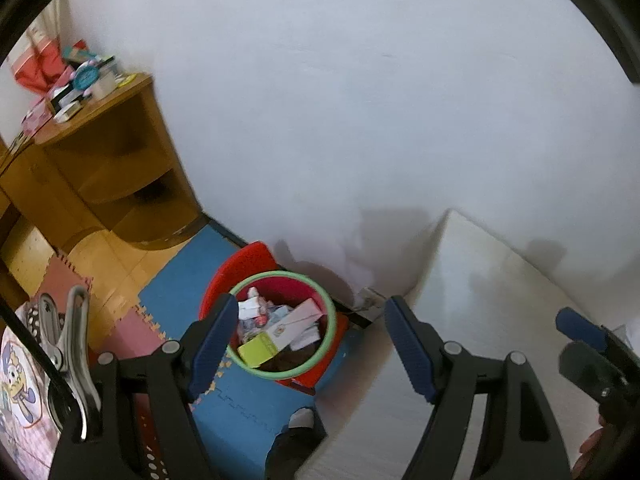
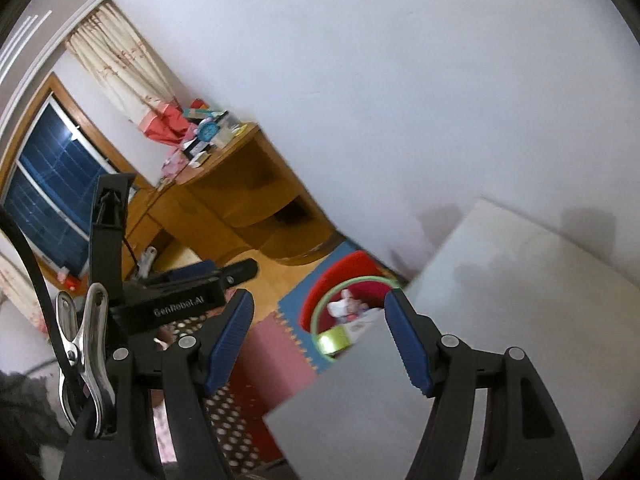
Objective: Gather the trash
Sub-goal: 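Move both grippers up from the bucket back over the table, then move the right gripper toward the white plastic tray insert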
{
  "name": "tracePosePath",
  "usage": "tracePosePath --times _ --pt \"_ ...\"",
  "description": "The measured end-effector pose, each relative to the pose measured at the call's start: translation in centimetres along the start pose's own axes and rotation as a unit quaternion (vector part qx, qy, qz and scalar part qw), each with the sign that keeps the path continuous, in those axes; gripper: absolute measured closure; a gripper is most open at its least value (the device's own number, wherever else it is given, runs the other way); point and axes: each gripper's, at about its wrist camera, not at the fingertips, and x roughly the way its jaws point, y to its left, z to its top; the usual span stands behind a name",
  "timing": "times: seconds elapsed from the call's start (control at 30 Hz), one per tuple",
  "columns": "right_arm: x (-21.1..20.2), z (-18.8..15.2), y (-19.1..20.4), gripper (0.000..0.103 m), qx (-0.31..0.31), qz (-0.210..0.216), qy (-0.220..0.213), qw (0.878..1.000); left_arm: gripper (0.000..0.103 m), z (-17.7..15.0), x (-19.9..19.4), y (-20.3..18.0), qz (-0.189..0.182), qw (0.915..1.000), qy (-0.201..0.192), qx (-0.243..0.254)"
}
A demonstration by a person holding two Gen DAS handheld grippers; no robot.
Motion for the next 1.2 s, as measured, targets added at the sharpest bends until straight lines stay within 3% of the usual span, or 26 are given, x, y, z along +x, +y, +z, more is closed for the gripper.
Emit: tracePosePath --times 0.23,0.47,0.73,1.03,1.2 --pt "-5.1 -1.3 -4.9 0.034 0.044 -0.039 -0.043 0.997 0.025 0.8 -2.7 -7.7 -0.029 0.9956 -0.053 0.072" --pt "-10.9 -3.3 -9.9 0.034 0.096 -0.068 -0.083 0.990 0.025 0.7 -3.3 -16.4 -0.086 0.9871 -0.038 0.130" --pt "-15.4 -4.6 -13.5 0.034 0.118 -0.083 -0.105 0.984 0.025 -1.1 -4.4 -24.5 -0.122 0.9738 -0.042 0.188" --pt "-19.6 -6.0 -17.2 0.034 0.121 -0.079 -0.114 0.983 0.026 -2.6 -5.3 -29.8 -0.125 0.9715 -0.054 0.194" --pt "-21.9 -6.5 -19.4 0.034 0.126 -0.097 -0.138 0.978 0.026 -3.3 -5.6 -32.6 -0.112 0.9635 -0.072 0.232"
